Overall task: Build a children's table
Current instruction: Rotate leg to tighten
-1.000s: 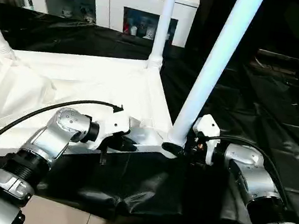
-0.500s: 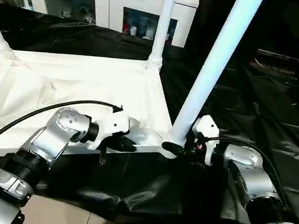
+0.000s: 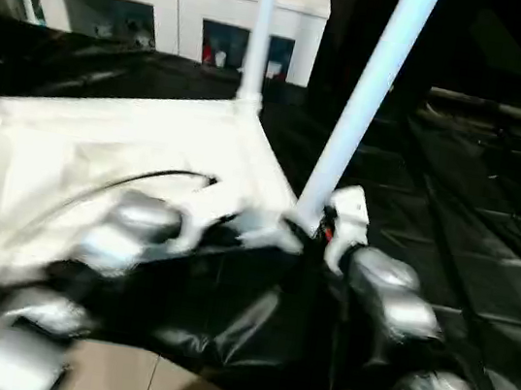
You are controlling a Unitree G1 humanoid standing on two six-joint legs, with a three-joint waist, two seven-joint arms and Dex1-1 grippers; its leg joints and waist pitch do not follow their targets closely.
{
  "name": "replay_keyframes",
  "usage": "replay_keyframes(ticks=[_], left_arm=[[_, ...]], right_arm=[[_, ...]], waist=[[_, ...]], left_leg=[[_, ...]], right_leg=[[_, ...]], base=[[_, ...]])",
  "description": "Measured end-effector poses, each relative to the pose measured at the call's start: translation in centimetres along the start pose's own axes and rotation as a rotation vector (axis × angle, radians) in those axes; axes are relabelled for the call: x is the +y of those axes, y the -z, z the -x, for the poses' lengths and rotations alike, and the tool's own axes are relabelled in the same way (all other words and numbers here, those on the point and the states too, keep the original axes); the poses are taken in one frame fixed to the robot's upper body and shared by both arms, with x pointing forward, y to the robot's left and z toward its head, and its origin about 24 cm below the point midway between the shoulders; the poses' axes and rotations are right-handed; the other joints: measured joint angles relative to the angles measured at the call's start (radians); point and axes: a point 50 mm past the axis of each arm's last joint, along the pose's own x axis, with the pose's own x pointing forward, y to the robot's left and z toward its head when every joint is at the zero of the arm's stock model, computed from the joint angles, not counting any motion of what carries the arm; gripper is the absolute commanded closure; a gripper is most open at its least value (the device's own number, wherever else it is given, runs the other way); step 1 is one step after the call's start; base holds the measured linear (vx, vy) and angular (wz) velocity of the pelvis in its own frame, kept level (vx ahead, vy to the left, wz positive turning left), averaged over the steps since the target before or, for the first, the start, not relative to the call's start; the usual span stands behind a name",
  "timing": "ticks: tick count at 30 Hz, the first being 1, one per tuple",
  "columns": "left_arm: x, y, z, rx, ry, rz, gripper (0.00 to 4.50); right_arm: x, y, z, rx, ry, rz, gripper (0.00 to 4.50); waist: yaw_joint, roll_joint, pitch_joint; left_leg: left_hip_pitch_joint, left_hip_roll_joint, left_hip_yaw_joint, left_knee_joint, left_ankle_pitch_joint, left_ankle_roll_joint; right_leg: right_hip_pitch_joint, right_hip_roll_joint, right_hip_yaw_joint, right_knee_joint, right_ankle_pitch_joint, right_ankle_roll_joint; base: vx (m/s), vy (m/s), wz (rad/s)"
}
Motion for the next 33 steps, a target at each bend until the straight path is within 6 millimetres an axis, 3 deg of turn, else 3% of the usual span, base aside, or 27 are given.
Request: replay_keyframes(ticks=[2,5,16,17,27,29,33], left_arm=[[-0.4,-0.9,-1.4,0.003,-0.041,0.044,4.5],[-1.0,-1.2,-2.2,0.004,-0.049,0.056,4.5],[-0.7,-1.3,-2.5,0.033,-0.05,0.054,4.5],[-0.7,-1.3,-2.5,0.033,-0.05,0.054,4.5],[0.0,-1.0,-1.7,0.037,-0.052,0.033,4.5],[0.2,-0.8,-1.1,0.037,-0.039,0.023,4.5],[0.4,-0.5,-0.1,0.02,0.004,-0.024,4.5]], right_arm=[[-0.2,-0.3,-0.6,0.028,0.129,-0.044,1.78],[-0.4,-0.2,-0.7,0.045,0.19,-0.059,1.79],[-0.3,-0.2,-1.1,0.052,0.211,-0.072,1.79],[-0.3,-0.3,-1.1,0.047,0.211,-0.071,1.23],[0.3,-0.2,-1.0,-0.006,0.113,-0.062,0.56],[0.1,-0.1,-0.6,-0.033,0.064,-0.051,0.2],[-0.8,0.0,0.5,-0.05,-0.053,0.022,0.16]], waist=[[0.005,-0.001,0.0],[0.009,-0.001,-0.003],[0.011,-0.007,-0.008],[0.011,-0.007,-0.008],[0.0,-0.007,-0.008],[-0.001,-0.007,-0.008],[-0.002,-0.006,-0.007]], left_leg=[[0.0,0.0,0.0,0.0,0.0,0.0],[0.0,0.0,0.0,-0.001,0.0,0.0],[-0.001,0.0,-0.002,-0.004,0.0,0.0],[-0.001,0.0,-0.002,-0.005,0.0,0.0],[-0.005,0.0,-0.001,-0.01,0.0,0.0],[-0.006,0.0,-0.001,-0.011,0.0,0.0],[-0.007,0.002,0.0,-0.013,0.0,0.0]], right_leg=[[0.001,-0.001,0.0,-0.001,0.0,0.001],[0.003,-0.001,0.0,-0.001,-0.002,0.004],[0.003,-0.001,0.0,-0.006,0.001,0.01],[0.002,-0.001,0.0,-0.007,0.002,0.01],[-0.005,-0.001,-0.001,-0.009,0.004,0.01],[-0.007,0.0,-0.001,-0.009,0.007,0.007],[-0.008,0.002,-0.002,-0.012,0.009,0.005]], base=[[0.0,0.0,0.0],[0.0,0.0,0.0],[0.0,0.0,0.0],[0.0,0.0,0.0],[0.0,0.0,0.0],[0.0,0.0,0.0],[0.0,0.0,0.0]])
